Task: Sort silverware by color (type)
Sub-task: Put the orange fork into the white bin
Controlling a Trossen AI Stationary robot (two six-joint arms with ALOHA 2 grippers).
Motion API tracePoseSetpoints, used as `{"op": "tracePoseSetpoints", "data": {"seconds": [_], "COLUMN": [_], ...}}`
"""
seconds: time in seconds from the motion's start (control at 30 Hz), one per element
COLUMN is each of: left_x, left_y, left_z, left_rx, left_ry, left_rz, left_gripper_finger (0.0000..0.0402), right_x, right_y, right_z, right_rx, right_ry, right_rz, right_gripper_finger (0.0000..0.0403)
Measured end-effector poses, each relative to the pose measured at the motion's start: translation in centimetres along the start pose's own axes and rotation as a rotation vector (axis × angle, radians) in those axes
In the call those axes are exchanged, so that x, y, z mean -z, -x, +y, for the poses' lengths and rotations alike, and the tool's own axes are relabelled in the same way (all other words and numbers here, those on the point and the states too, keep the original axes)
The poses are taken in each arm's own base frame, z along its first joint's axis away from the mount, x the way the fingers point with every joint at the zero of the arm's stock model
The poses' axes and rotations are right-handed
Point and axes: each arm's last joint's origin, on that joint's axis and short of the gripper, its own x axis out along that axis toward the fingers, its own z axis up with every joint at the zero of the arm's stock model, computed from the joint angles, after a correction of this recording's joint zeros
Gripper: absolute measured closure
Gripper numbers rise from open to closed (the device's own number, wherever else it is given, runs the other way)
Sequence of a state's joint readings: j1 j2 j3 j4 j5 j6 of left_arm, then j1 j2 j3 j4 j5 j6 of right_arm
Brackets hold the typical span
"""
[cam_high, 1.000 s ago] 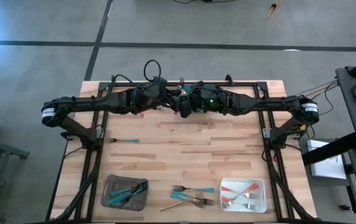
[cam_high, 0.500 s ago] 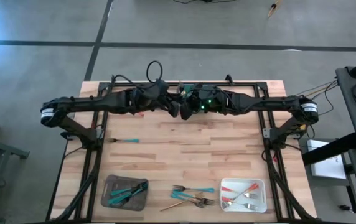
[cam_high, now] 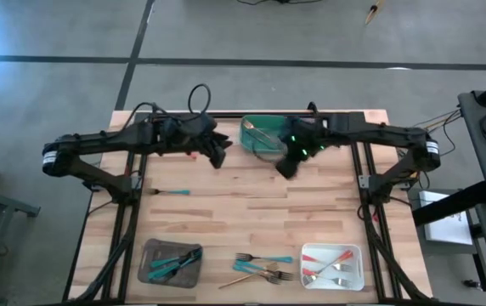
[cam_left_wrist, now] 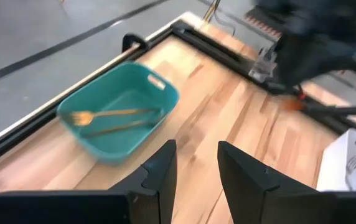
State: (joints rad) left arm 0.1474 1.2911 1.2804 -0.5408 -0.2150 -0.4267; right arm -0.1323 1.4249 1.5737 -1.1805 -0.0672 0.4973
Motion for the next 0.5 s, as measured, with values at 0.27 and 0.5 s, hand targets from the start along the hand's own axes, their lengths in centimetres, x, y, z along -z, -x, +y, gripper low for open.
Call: {"op": "tracePoseSetpoints", "data": {"seconds": [0.27, 0.5], "left_x": [0.4, 0.5], "left_y": [0.9, 0.7], "left_z": [0.4, 0.4], "left_rx": [-0.024, -0.027], "left_ry": [-0.027, -0.036], "left_rz": [0.046, 0.050], "left_gripper_finger": [0.0302, 0.0302], "right_x": [6.0, 11.8], "right_y": [-0.4, 0.4], "right_z": [5.3, 10.1], "right_rx": [-0.162, -0.258], "right_ry": [0.190, 0.476], "right_rz": [0.311, 0.406], "right_gripper_finger": [0.0394, 0.0394]}}
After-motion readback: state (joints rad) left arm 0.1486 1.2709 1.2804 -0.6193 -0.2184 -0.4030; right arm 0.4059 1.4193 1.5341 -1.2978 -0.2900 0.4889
